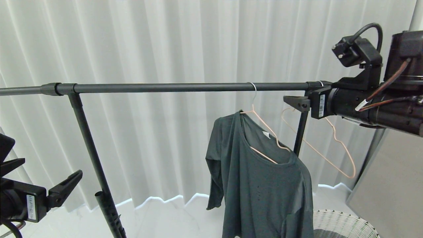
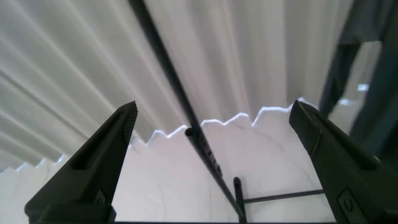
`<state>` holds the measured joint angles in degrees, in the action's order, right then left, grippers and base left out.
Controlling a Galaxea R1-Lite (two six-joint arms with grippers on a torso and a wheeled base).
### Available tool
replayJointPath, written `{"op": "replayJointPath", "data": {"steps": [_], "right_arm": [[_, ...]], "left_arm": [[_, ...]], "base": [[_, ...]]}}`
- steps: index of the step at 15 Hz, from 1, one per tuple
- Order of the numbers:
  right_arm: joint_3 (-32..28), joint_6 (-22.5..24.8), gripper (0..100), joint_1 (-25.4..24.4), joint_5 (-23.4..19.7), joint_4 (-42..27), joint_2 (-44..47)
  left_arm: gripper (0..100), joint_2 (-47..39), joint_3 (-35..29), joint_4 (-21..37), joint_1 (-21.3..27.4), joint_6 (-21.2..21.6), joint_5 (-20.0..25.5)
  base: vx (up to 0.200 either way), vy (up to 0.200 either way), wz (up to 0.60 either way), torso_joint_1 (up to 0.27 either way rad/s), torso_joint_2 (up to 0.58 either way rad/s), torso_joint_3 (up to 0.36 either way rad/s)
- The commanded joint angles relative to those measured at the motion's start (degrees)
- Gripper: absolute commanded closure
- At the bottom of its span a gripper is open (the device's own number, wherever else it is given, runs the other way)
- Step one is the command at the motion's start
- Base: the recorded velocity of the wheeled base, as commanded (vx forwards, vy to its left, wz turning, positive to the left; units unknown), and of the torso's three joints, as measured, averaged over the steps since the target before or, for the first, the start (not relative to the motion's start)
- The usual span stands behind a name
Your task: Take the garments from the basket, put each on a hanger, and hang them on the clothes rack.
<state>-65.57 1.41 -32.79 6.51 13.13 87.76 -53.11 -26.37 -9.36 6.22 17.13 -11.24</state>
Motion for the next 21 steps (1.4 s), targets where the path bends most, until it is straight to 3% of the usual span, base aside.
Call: {"op": "replayJointPath", "data": {"steps": [1,4,9,13,17,21], "right_arm": [[2.4,2.7,0,2.9,1.1,-1.7,-4.1],[7.7,10.5,0,6.1,5.3,-2.8,-7.1],[12.5,12.9,0,9.2,11.6,2.8,-8.0],[16.7,16.1,0,13.2,13.1,9.0,-8.1],[21.5,18.2,0,16.9,13.1,11.9,-8.7],[28.0,19.0,0,17.0,13.2,12.3,-12.1]], "left_arm": [[0,0.1,0.2,0.0,-2.3,0.0,0.0],[0,0.2,0.1,0.0,-2.4,0.2,0.0],[0,0.4,0.2,0.0,-2.4,0.3,0.0],[0,0.6,2.2,0.0,-1.9,0.3,0.0],[0,2.0,6.2,0.0,2.1,0.5,0.0],[0,4.9,11.9,0.0,3.5,0.9,0.0]], "base": [[0.000,0.000,0.00,0.000,0.00,0.000],[0.000,0.000,0.00,0.000,0.00,0.000],[-0.120,0.000,0.00,0.004,0.00,0.000],[-0.200,0.000,0.00,-0.004,0.00,0.007],[-0.200,0.000,0.00,0.001,0.00,0.005],[-0.200,0.000,0.00,0.000,0.00,0.006]]}}
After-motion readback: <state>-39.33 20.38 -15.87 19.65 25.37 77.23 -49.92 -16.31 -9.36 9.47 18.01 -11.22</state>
